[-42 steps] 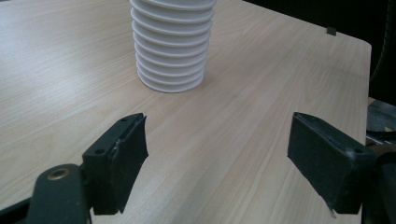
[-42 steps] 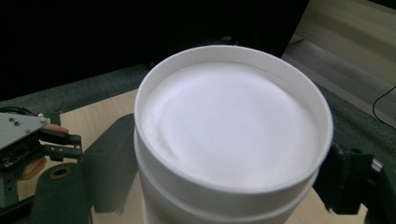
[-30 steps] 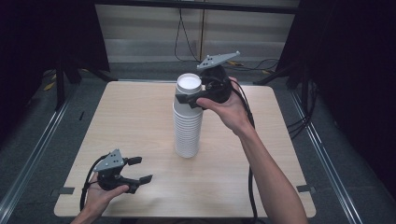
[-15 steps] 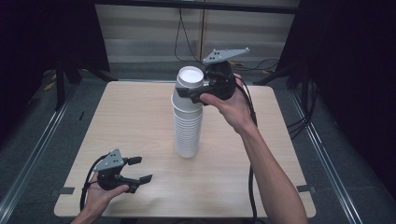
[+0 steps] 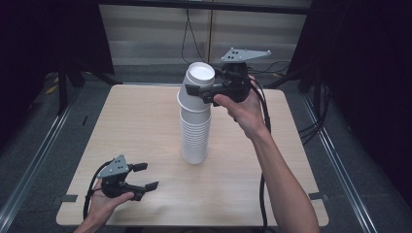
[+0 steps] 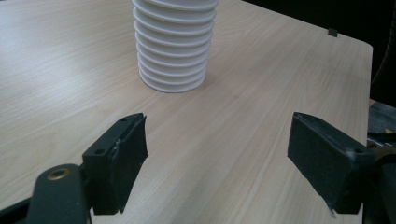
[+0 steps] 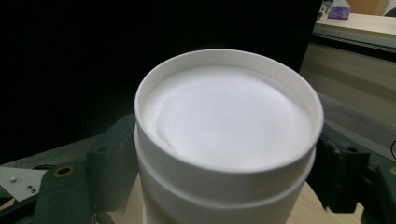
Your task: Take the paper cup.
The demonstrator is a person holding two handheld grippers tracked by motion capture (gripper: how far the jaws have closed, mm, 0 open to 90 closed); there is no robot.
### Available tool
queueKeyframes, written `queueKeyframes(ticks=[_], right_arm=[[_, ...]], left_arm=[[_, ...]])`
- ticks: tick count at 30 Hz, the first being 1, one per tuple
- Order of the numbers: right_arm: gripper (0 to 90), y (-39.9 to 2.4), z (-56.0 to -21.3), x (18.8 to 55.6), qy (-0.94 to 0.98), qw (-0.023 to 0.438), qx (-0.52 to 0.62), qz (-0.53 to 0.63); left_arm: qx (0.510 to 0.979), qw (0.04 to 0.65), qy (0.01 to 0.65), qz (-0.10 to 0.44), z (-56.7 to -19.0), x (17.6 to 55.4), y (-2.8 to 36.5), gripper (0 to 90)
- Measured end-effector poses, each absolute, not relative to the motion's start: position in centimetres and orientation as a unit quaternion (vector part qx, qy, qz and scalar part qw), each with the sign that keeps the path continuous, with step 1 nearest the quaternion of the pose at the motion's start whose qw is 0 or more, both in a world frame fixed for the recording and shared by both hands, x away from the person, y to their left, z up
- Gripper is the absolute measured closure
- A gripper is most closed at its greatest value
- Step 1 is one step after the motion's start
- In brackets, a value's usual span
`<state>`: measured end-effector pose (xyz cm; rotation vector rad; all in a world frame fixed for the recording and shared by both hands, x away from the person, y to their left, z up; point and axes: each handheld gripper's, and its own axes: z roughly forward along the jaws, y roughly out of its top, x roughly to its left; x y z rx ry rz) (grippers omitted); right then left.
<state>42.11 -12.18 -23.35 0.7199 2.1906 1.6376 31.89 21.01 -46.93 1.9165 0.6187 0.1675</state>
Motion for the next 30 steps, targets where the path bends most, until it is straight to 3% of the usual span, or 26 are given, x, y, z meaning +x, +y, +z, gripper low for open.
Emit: queueKeyframes(ticks=[30], right_arm=[[21.4,-14.0,-22.8,41.4,0.707,0.147,0.224,0.655]], left_arm=[[0.8,0.533,0.266,0.072,-47.1,32.0,21.0,19.7]])
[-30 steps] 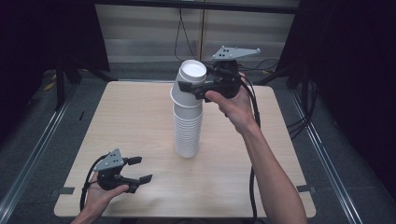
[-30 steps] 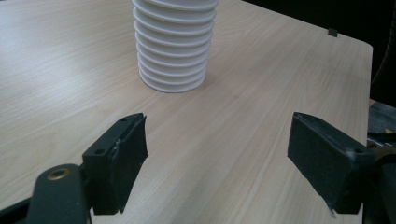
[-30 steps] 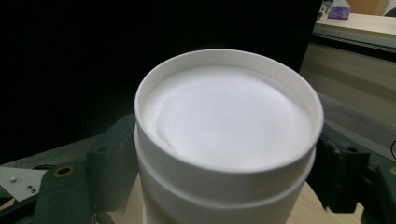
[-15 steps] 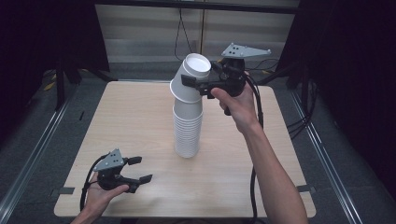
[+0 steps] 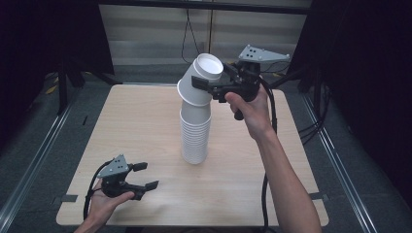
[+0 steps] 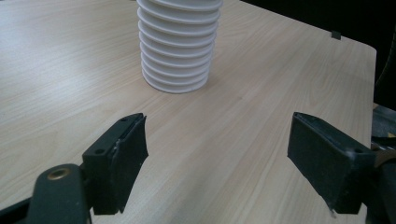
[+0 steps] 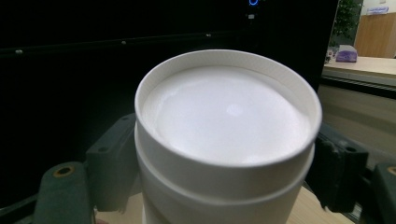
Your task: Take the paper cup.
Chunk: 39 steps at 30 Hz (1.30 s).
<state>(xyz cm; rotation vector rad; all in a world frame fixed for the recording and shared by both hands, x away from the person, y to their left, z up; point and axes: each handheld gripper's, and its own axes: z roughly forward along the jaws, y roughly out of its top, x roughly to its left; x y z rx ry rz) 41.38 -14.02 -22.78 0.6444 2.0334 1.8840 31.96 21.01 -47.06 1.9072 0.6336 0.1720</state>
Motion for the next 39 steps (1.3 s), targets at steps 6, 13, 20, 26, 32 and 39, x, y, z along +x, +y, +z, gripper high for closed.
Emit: queueKeyframes(ticks=[6,13,20,26,32,39], right_arm=[[21.5,-14.4,-22.6,41.2,0.697,0.146,0.224,0.665],[21.5,-15.3,-23.0,41.0,0.686,0.149,0.234,0.672],[21.5,-16.2,-23.0,40.7,0.673,0.153,0.242,0.682],[21.5,-17.3,-23.0,40.1,0.672,0.163,0.245,0.68],[21.5,-19.0,-23.3,39.5,0.667,0.172,0.254,0.679],[21.5,-20.2,-23.9,39.1,0.664,0.176,0.264,0.677]], left_arm=[[0.8,0.534,0.266,0.074,-47.1,32.0,21.0,19.7],[0.8,0.533,0.266,0.075,-47.1,31.9,21.0,19.7],[0.788,0.539,0.283,0.093,-47.0,32.1,21.6,19.7],[0.792,0.539,0.274,0.09,-47.2,32.0,21.1,19.7],[0.793,0.538,0.275,0.076,-47.3,32.1,21.0,18.4],[0.79,0.54,0.281,0.076,-47.3,32.3,21.0,18.4]])
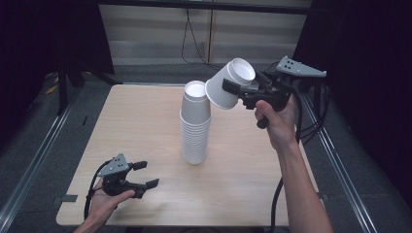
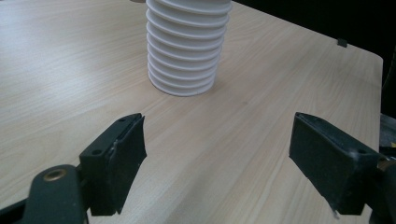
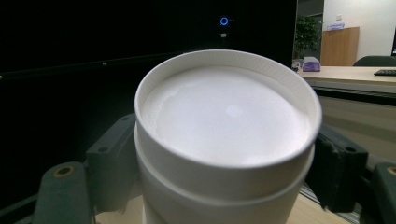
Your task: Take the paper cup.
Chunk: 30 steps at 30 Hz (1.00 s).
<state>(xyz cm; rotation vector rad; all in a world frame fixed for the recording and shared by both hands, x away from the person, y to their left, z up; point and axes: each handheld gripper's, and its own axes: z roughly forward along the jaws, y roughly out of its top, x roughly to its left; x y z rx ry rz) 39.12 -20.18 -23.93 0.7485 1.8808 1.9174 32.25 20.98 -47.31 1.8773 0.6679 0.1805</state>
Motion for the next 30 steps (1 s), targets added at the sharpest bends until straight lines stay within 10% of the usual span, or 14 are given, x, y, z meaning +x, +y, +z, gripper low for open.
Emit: queueKeyframes(ticks=[30], right_arm=[[21.6,-22.4,-28.4,36.5,0.694,0.173,0.29,0.636]], left_arm=[[0.787,0.554,0.259,0.084,-44.5,32.8,20.0,15.8]])
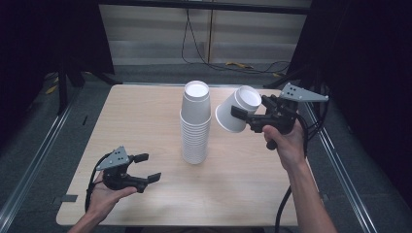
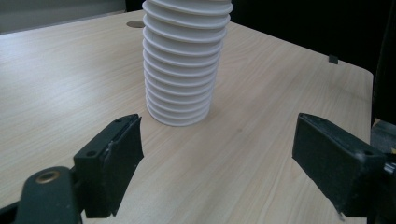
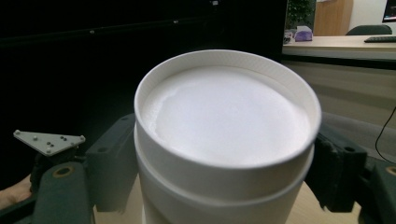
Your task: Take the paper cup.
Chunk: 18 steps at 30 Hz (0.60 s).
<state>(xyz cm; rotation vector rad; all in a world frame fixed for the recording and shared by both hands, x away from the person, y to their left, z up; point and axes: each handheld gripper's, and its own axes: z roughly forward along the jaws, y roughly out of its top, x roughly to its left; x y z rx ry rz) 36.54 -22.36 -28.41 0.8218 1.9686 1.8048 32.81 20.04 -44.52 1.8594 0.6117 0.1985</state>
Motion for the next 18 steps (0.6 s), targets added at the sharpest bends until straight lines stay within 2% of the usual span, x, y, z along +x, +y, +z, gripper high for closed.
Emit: queueKeyframes(ticks=[18], right_arm=[[21.6,-21.0,-32.9,35.4,0.725,0.137,0.29,0.61]], left_arm=[[0.788,0.565,0.232,0.073,-43.6,33.2,17.7,15.9]])
